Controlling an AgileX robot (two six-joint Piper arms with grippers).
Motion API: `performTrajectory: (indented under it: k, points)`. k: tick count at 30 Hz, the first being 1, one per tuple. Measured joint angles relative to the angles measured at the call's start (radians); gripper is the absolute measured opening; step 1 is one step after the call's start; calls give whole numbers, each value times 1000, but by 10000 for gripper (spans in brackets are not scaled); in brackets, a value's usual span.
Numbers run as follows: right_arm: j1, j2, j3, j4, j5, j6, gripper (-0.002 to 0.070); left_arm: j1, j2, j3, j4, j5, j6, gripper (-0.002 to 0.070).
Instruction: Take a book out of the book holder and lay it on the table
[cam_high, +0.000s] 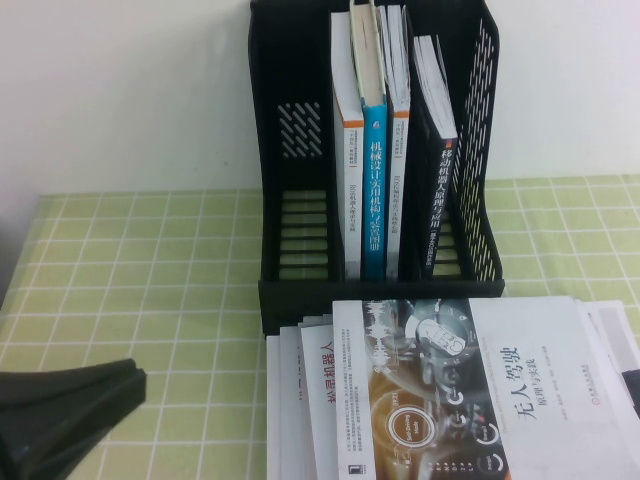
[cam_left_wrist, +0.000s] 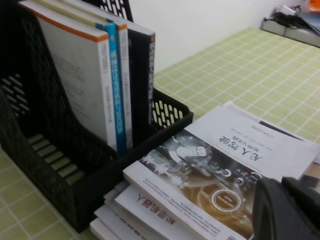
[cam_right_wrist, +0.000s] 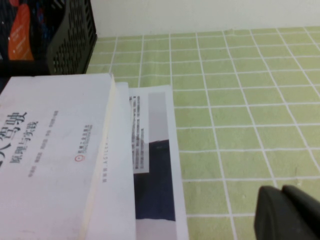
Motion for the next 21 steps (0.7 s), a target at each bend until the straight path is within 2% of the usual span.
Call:
performTrajectory:
  k: [11, 21]
  points:
    - [0, 0, 0, 0, 0, 0, -2, -24, 85, 0, -28, -6, 46, -3]
    - [0, 0, 0, 0, 0, 0, -2, -170, 161, -76, -22, -15, 89, -2]
